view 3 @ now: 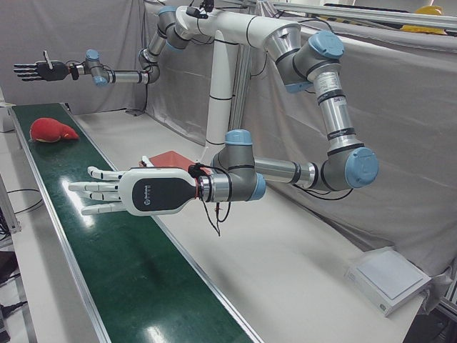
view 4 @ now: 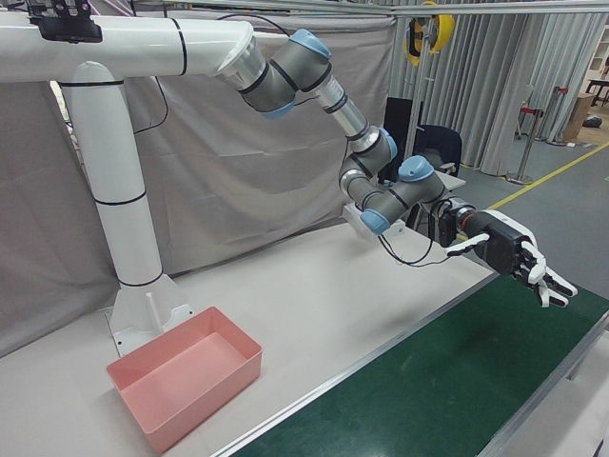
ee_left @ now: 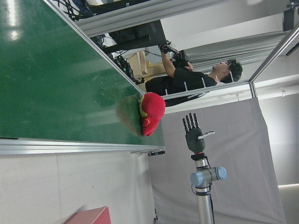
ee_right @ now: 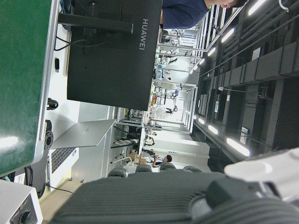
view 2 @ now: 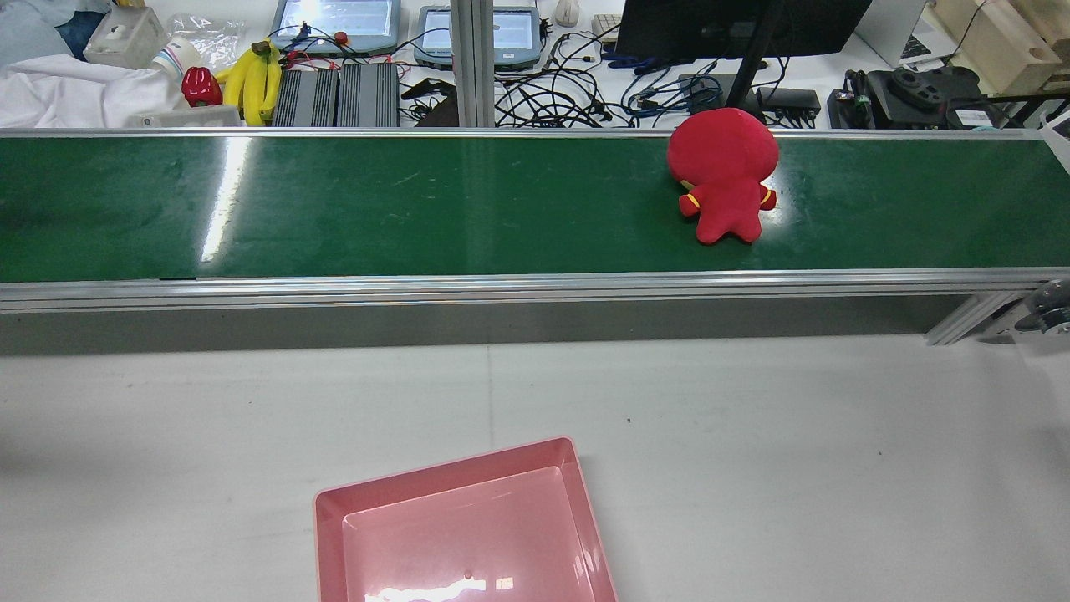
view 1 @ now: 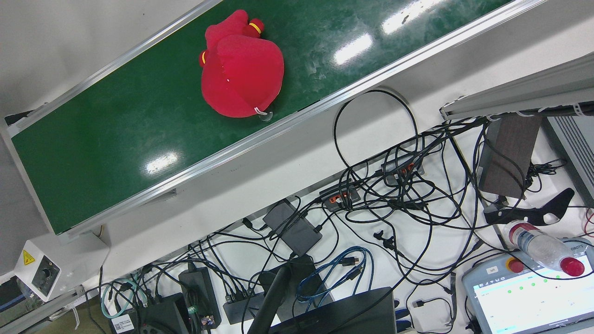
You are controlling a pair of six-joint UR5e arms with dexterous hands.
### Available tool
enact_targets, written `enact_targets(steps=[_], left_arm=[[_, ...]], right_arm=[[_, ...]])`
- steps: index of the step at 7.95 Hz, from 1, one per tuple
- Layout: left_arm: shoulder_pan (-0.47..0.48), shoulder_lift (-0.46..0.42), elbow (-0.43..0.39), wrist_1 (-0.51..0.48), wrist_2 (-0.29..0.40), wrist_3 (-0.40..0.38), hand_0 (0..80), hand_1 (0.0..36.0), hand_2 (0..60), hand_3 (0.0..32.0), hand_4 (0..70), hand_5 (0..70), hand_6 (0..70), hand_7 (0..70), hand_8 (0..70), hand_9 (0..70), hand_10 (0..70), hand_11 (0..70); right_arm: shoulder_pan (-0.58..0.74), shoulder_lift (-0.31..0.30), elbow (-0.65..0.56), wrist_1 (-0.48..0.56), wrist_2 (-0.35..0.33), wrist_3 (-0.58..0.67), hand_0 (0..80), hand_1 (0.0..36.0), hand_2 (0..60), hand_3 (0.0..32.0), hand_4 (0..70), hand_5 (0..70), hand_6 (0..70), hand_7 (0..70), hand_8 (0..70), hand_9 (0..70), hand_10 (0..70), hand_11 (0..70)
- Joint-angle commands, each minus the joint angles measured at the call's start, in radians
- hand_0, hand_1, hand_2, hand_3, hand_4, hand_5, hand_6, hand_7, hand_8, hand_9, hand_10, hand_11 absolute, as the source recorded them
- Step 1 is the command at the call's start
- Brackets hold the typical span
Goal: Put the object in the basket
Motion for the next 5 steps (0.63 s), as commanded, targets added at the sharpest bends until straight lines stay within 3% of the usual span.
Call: enact_targets(steps=[1, 5], left_arm=[[-0.004, 0.003, -0.011, 0.003, 0.001, -0.001, 62.1, 21.1, 0.0, 0.0, 14.5, 30.2, 5.7, 4.5, 12.1, 18.5, 0.0, 0.0], [-0.003, 0.006, -0.030, 0.011, 0.001, -0.001, 62.6, 21.0, 0.0, 0.0, 14.6, 30.2, 5.7, 4.4, 12.0, 18.3, 0.0, 0.0]], right_arm=[[0.000, 0.000, 0.000, 0.000, 0.000, 0.000, 0.0, 0.0, 0.0, 0.0, 0.0, 0.0, 0.0, 0.0, 0.0, 0.0, 0.0, 0.0], [0.000, 0.000, 0.000, 0.000, 0.000, 0.000, 0.0, 0.0, 0.0, 0.0, 0.0, 0.0, 0.0, 0.0, 0.0, 0.0, 0.0, 0.0]])
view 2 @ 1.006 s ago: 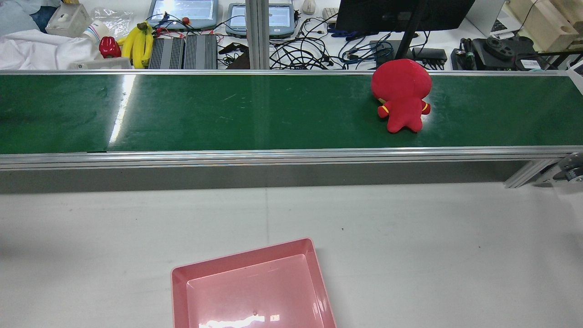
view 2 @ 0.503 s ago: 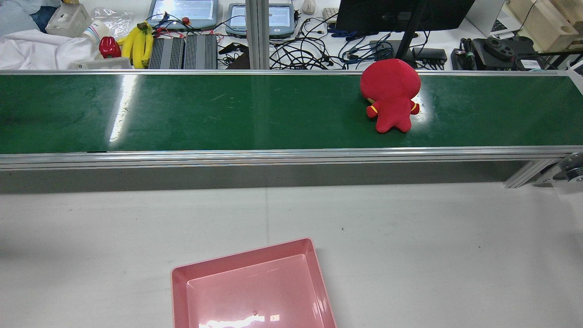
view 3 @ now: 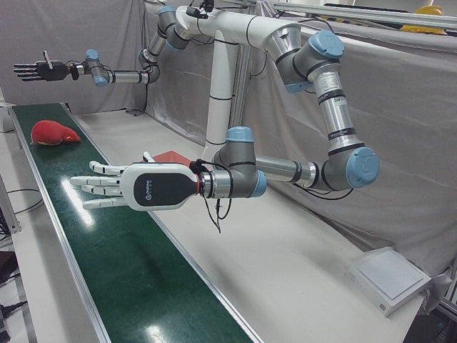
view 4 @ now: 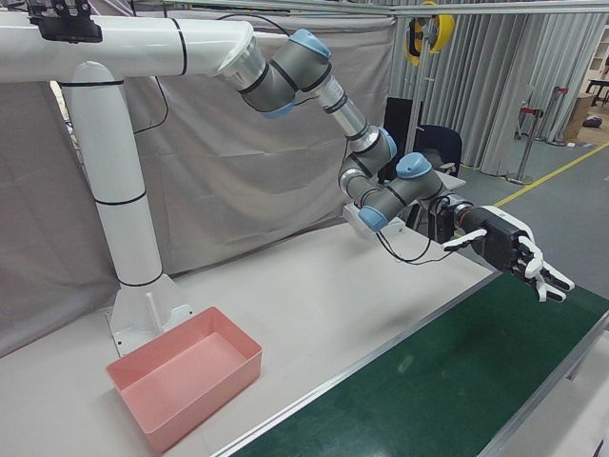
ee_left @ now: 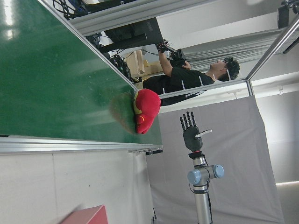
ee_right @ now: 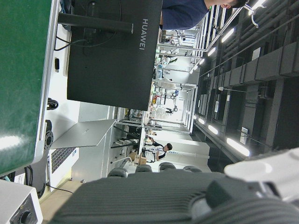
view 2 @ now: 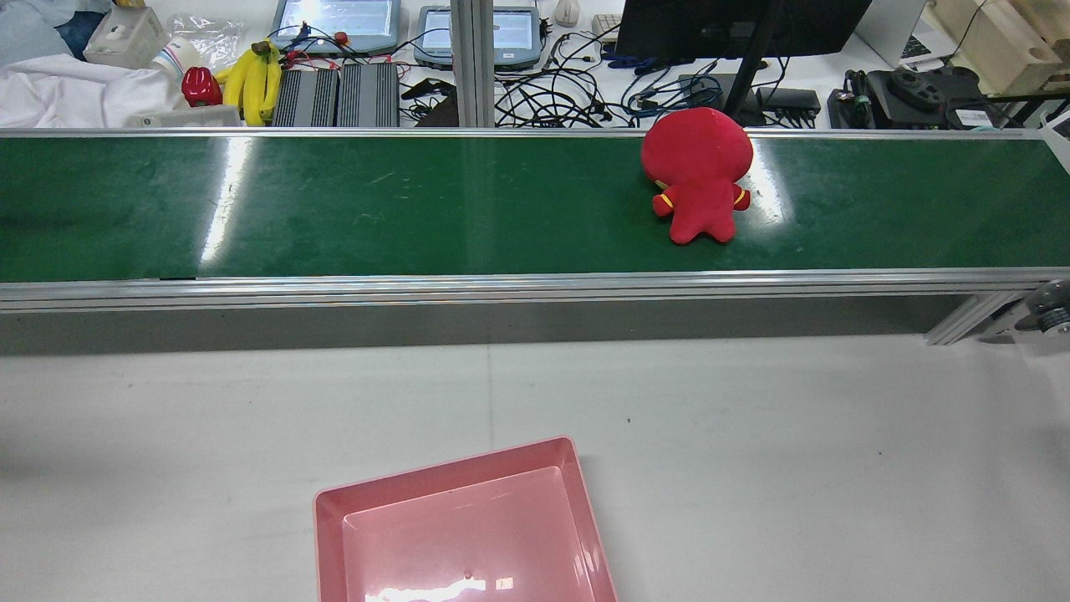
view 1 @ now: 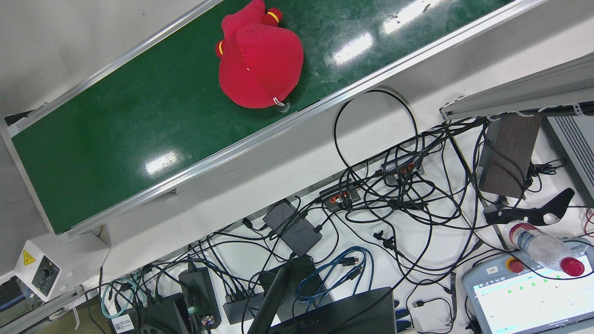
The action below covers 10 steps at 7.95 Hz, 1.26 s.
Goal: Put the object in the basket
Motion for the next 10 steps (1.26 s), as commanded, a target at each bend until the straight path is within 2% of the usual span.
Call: enact_targets(steps=[1, 10], left_arm=[[0.000, -0.001, -0.003, 0.001, 0.000, 0.000, 62.3, 20.9, 0.0, 0.0, 14.5, 30.5, 5.7, 4.3, 11.9, 18.3, 0.0, 0.0], [0.000, 0.001, -0.015, 0.009, 0.000, 0.000, 62.1, 20.8, 0.0, 0.0, 14.7, 30.8, 5.7, 4.4, 12.2, 18.7, 0.0, 0.0]], right_arm=[[0.000, 0.000, 0.000, 0.000, 0.000, 0.000, 0.0, 0.0, 0.0, 0.0, 0.0, 0.0, 0.0, 0.0, 0.0, 0.0, 0.0, 0.0], [0.002, 0.000, -0.002, 0.000, 0.000, 0.000, 0.0, 0.0, 0.0, 0.0, 0.0, 0.0, 0.0, 0.0, 0.0, 0.0, 0.0, 0.0]])
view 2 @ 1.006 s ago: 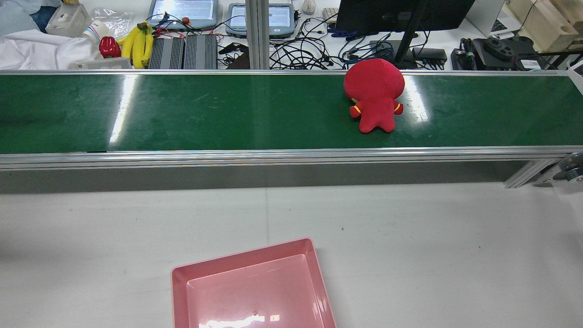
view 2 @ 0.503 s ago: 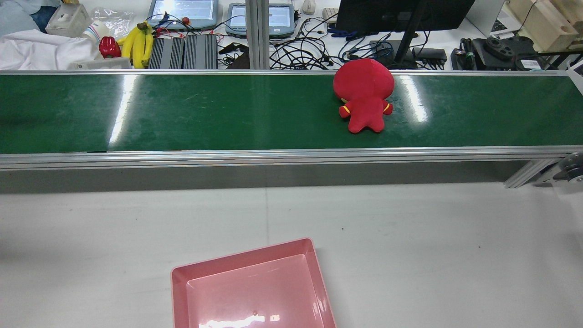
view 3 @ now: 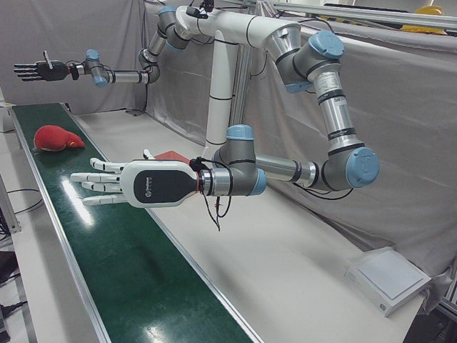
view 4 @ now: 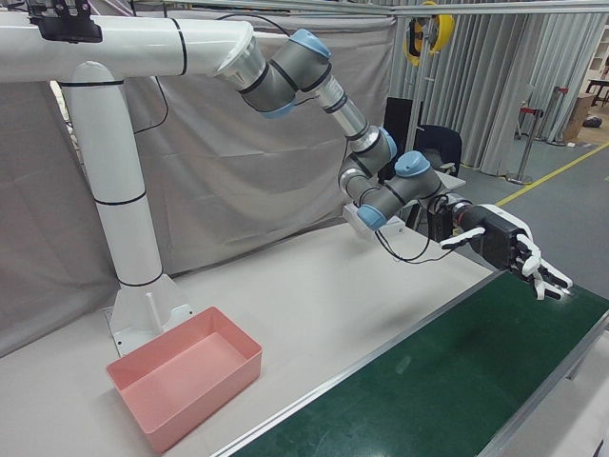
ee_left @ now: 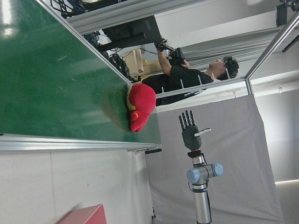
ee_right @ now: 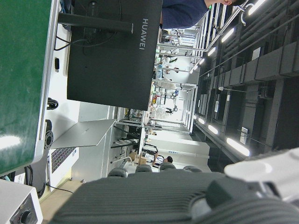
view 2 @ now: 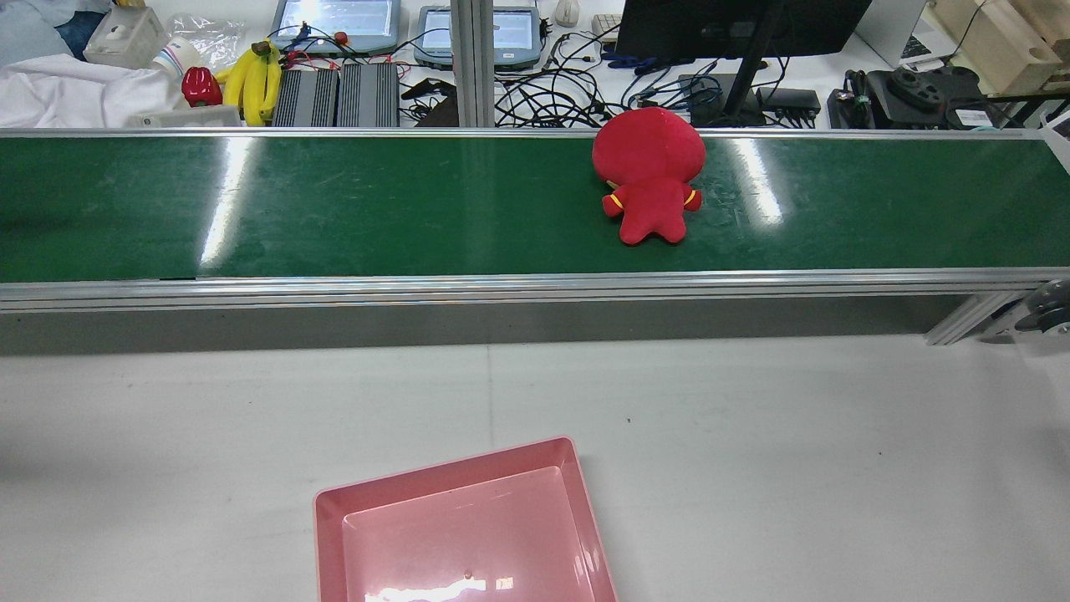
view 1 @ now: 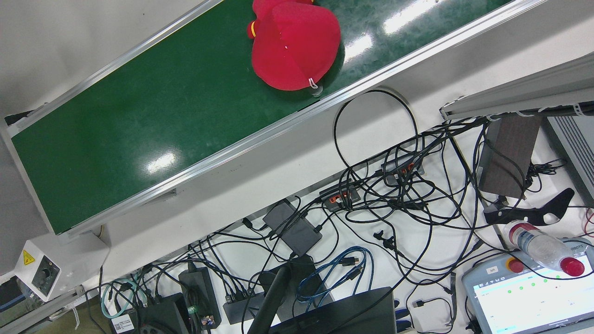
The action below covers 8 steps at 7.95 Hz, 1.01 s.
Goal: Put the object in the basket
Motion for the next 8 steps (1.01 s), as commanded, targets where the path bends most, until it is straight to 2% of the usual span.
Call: enact_targets(steps=[1, 8], left_arm=[[0.000, 0.001, -0.002, 0.000, 0.000, -0.001, 62.2, 20.7, 0.0, 0.0, 14.8, 30.9, 5.7, 4.6, 12.3, 18.9, 0.0, 0.0], [-0.001, 0.006, -0.009, 0.002, 0.000, 0.001, 61.7, 20.8, 0.0, 0.0, 14.7, 31.1, 5.8, 4.5, 12.4, 18.9, 0.0, 0.0]], right_arm=[[0.000, 0.000, -0.001, 0.000, 0.000, 0.000, 0.0, 0.0, 0.0, 0.0, 0.0, 0.0, 0.0, 0.0, 0.0, 0.0, 0.0, 0.0], [0.000, 0.000, 0.000, 0.000, 0.000, 0.000, 0.0, 0.0, 0.0, 0.0, 0.0, 0.0, 0.0, 0.0, 0.0, 0.0, 0.0, 0.0]])
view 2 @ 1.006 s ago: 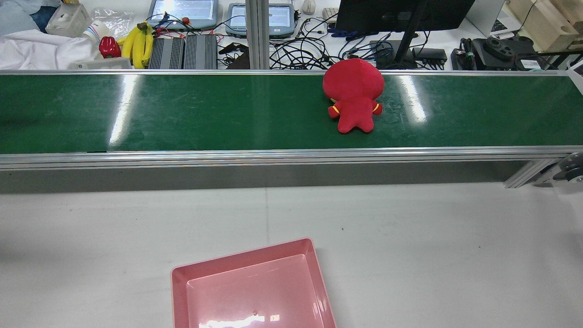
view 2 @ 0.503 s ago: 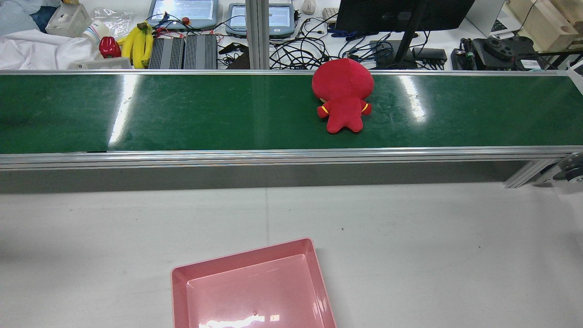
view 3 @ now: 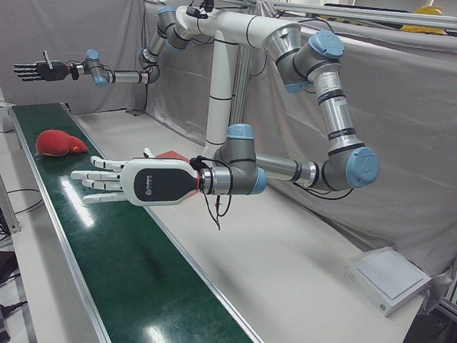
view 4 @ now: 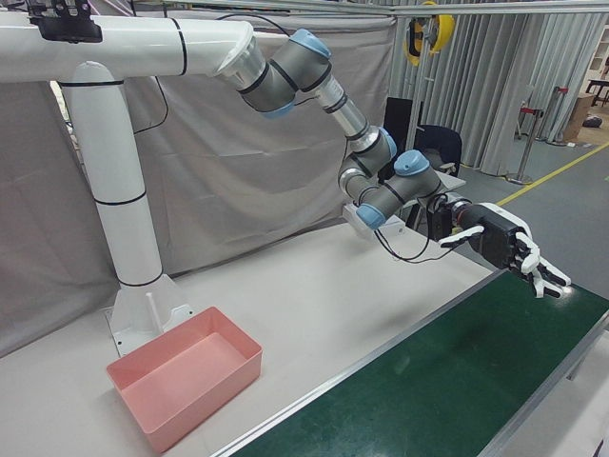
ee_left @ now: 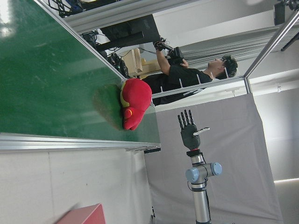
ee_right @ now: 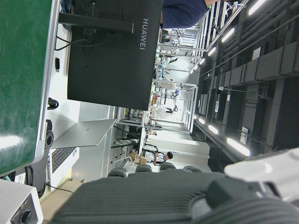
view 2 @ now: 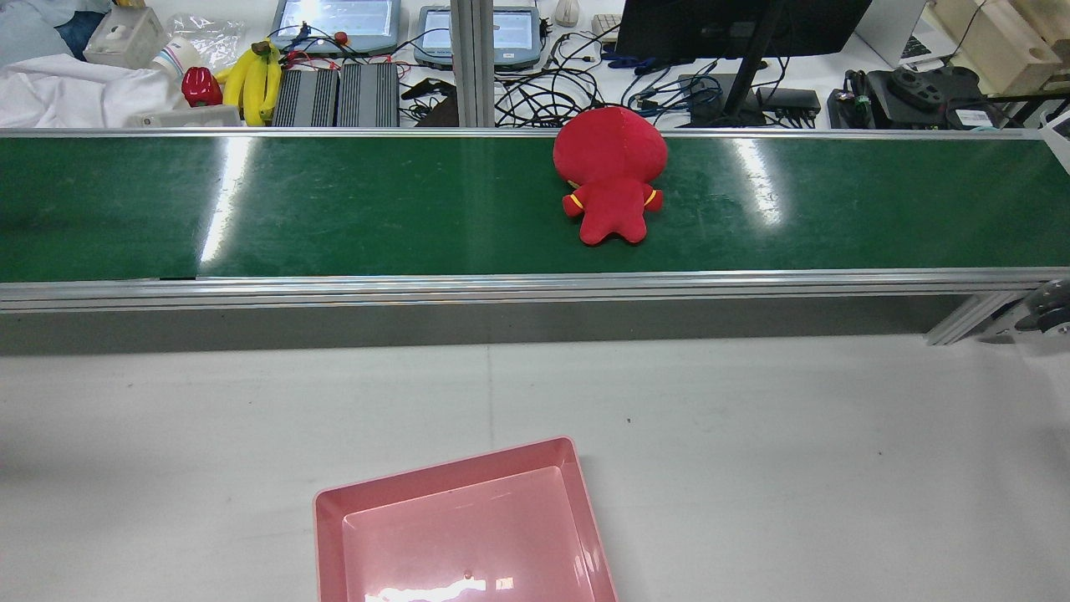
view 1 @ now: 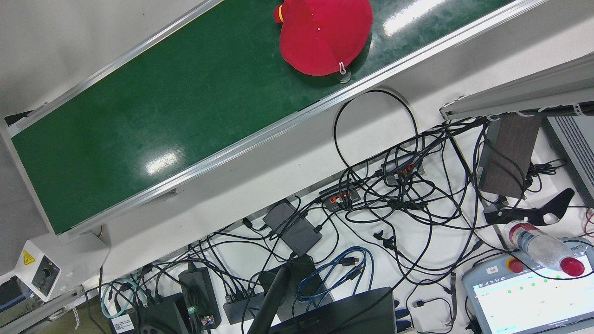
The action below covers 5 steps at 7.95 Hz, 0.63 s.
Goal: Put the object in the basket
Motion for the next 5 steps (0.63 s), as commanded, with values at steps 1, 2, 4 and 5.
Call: enact_targets(steps=[1, 2, 4, 5], left_arm=[[-0.006, 0.004, -0.002, 0.000, 0.000, 0.000, 61.7, 20.9, 0.0, 0.0, 14.4, 31.0, 5.8, 4.5, 12.2, 18.7, 0.0, 0.0], [-0.006, 0.004, -0.005, 0.000, 0.000, 0.002, 62.0, 20.9, 0.0, 0.0, 14.5, 31.0, 5.8, 4.6, 12.5, 19.1, 0.0, 0.0], [-0.005, 0.006, -0.005, 0.008, 0.002, 0.002, 61.8, 20.8, 0.0, 0.0, 14.8, 31.0, 5.7, 4.5, 11.9, 18.4, 0.0, 0.0], [-0.003, 0.006, -0.007, 0.010, 0.000, 0.000, 61.4, 20.7, 0.0, 0.0, 14.6, 30.9, 5.6, 4.7, 12.2, 18.7, 0.0, 0.0]], right_arm=[[0.001, 0.000, 0.000, 0.000, 0.000, 0.000, 0.0, 0.0, 0.0, 0.0, 0.0, 0.0, 0.0, 0.0, 0.0, 0.0, 0.0, 0.0], [0.000, 0.000, 0.000, -0.001, 0.000, 0.000, 0.0, 0.0, 0.0, 0.0, 0.0, 0.0, 0.0, 0.0, 0.0, 0.0, 0.0, 0.0], [0.000, 0.000, 0.000, 0.000, 0.000, 0.000, 0.0, 0.0, 0.0, 0.0, 0.0, 0.0, 0.0, 0.0, 0.0, 0.0, 0.0, 0.0], [0.000, 0.000, 0.000, 0.000, 0.000, 0.000, 0.0, 0.0, 0.0, 0.0, 0.0, 0.0, 0.0, 0.0, 0.0, 0.0, 0.0, 0.0]])
